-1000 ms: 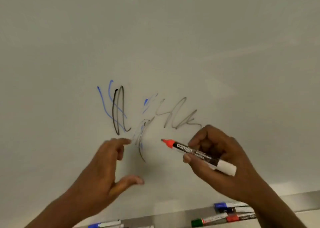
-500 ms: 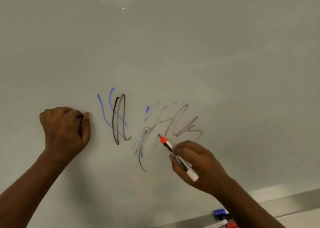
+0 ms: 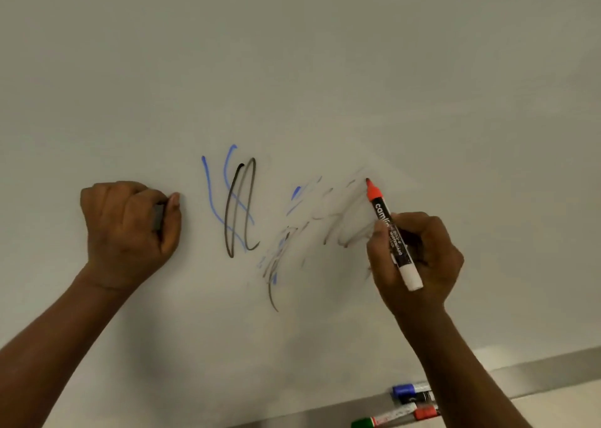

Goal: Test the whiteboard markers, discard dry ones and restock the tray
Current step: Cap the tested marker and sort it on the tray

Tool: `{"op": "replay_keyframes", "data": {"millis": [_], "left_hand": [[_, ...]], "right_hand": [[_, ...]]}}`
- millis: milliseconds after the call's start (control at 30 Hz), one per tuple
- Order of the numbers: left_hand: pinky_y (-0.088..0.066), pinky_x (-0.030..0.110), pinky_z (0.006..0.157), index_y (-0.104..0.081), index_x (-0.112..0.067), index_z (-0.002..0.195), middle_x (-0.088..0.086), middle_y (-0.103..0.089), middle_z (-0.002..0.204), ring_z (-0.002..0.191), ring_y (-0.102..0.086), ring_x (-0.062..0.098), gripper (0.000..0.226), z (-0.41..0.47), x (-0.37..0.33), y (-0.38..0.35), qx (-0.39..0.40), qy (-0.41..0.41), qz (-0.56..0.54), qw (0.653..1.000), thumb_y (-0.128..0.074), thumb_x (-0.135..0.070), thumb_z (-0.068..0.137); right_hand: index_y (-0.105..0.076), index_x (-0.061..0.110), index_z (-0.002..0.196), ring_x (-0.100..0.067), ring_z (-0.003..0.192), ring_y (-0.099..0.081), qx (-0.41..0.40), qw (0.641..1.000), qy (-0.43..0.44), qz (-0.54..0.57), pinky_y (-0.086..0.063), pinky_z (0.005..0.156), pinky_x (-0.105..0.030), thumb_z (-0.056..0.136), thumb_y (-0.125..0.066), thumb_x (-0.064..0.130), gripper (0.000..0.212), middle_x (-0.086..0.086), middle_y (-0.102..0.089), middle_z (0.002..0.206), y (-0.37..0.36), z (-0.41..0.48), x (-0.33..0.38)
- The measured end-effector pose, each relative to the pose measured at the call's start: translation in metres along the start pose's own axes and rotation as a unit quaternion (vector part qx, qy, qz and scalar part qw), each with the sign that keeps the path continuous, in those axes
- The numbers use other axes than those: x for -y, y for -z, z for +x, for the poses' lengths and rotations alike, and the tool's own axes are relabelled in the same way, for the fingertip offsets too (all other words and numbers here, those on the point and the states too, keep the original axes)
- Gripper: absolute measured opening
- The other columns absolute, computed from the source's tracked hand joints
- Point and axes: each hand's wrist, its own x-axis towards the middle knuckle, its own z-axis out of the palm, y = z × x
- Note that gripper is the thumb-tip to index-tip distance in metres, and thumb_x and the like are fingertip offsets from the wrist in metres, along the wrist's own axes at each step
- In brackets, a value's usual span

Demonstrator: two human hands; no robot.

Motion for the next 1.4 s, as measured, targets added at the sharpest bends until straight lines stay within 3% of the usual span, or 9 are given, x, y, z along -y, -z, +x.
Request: {"op": "replay_keyframes", "data": {"millis": [200,400,567,800,933,1033,1133,1233,1400], "left_hand": [[-0.028,0.036,0.062,-0.057,0.000,0.061,0.016,-0.056,0.057,0.052,-0.053,0.032,0.037,0.000,-0.001,0.001,-0.003,-0.008,-0.005,1.000,-0.052,-0.021,0.091],[-0.026,0.035,0.065,-0.055,-0.001,0.065,0.016,-0.056,0.059,0.055,-0.052,0.033,0.030,0.000,-0.004,0.002,-0.022,-0.017,0.004,1.000,-0.054,-0.018,0.090],[-0.022,0.033,0.067,-0.055,-0.001,0.065,0.017,-0.056,0.059,0.055,-0.052,0.033,0.032,0.000,-0.003,0.001,-0.017,-0.018,0.012,1.000,-0.053,-0.020,0.091],[-0.018,0.031,0.071,-0.054,0.000,0.071,0.019,-0.056,0.063,0.058,-0.051,0.035,0.027,0.003,-0.010,0.007,-0.014,-0.007,0.009,1.000,-0.052,-0.019,0.091],[-0.018,0.031,0.072,-0.057,0.001,0.075,0.021,-0.057,0.070,0.067,-0.051,0.036,0.033,0.003,-0.020,0.013,0.036,0.069,0.004,0.997,-0.048,-0.025,0.092],[-0.024,0.034,0.073,-0.057,0.002,0.081,0.021,-0.055,0.077,0.076,-0.048,0.035,0.028,-0.001,-0.042,0.026,0.068,0.114,-0.054,0.990,-0.052,-0.025,0.089],[-0.034,0.034,0.076,-0.052,-0.016,0.092,0.015,-0.051,0.087,0.081,-0.046,0.028,0.004,-0.023,-0.066,0.040,0.106,0.181,-0.202,0.957,-0.051,-0.016,0.087],[-0.044,0.027,0.084,-0.041,-0.038,0.099,0.007,-0.052,0.098,0.086,-0.051,0.017,0.034,-0.063,-0.084,0.050,0.206,0.264,-0.334,0.881,-0.034,-0.008,0.085],[-0.048,0.007,0.080,-0.055,-0.025,0.105,0.001,-0.064,0.102,0.089,-0.064,0.003,0.034,-0.114,-0.116,0.079,0.332,0.398,-0.394,0.759,-0.054,0.005,0.089]], "right_hand": [[-0.062,0.001,0.070,-0.024,0.059,-0.055,0.294,0.942,0.152,-0.060,-0.046,0.051,-0.033,0.082,-0.065,0.010,0.015,-0.010,-0.062,0.070,-0.001,-0.054,-0.006],[-0.057,0.009,0.078,-0.004,0.058,-0.050,0.022,0.997,-0.032,-0.065,-0.041,0.057,-0.011,0.080,-0.062,0.011,0.006,-0.002,-0.056,0.066,0.020,-0.043,-0.015],[-0.064,0.001,0.072,-0.022,0.063,-0.055,0.330,0.928,0.148,-0.087,-0.046,0.057,-0.028,0.082,-0.066,0.008,0.013,-0.009,-0.062,0.075,0.018,-0.087,-0.024],[-0.054,0.010,0.076,-0.013,0.056,-0.049,-0.029,0.993,-0.079,-0.082,-0.042,0.056,-0.019,0.084,-0.059,0.010,0.009,-0.005,-0.055,0.068,0.029,-0.059,-0.030],[-0.056,0.010,0.073,-0.018,0.065,-0.051,0.335,0.935,0.098,-0.070,-0.041,0.062,-0.025,0.087,-0.060,0.012,0.015,-0.003,-0.058,0.073,0.022,-0.100,-0.023],[-0.045,0.022,0.077,-0.006,0.061,-0.038,0.433,0.897,-0.003,-0.087,-0.029,0.059,-0.013,0.088,-0.057,0.025,0.017,0.009,-0.047,0.068,0.026,-0.117,-0.021],[-0.042,0.027,0.076,-0.007,0.057,-0.040,0.420,0.899,-0.108,-0.064,-0.028,0.055,-0.010,0.087,-0.056,0.030,0.018,0.014,-0.043,0.065,0.037,-0.126,-0.014],[-0.054,0.029,0.079,-0.010,0.058,-0.053,0.366,0.901,-0.233,-0.009,-0.040,0.055,-0.014,0.083,-0.061,0.037,0.011,0.008,-0.057,0.066,0.049,-0.129,0.003],[-0.062,0.024,0.074,-0.026,0.062,-0.069,0.281,0.853,-0.424,0.117,-0.056,0.056,-0.033,0.079,-0.074,0.008,0.020,-0.009,-0.071,0.071,0.060,-0.127,0.045]]}}
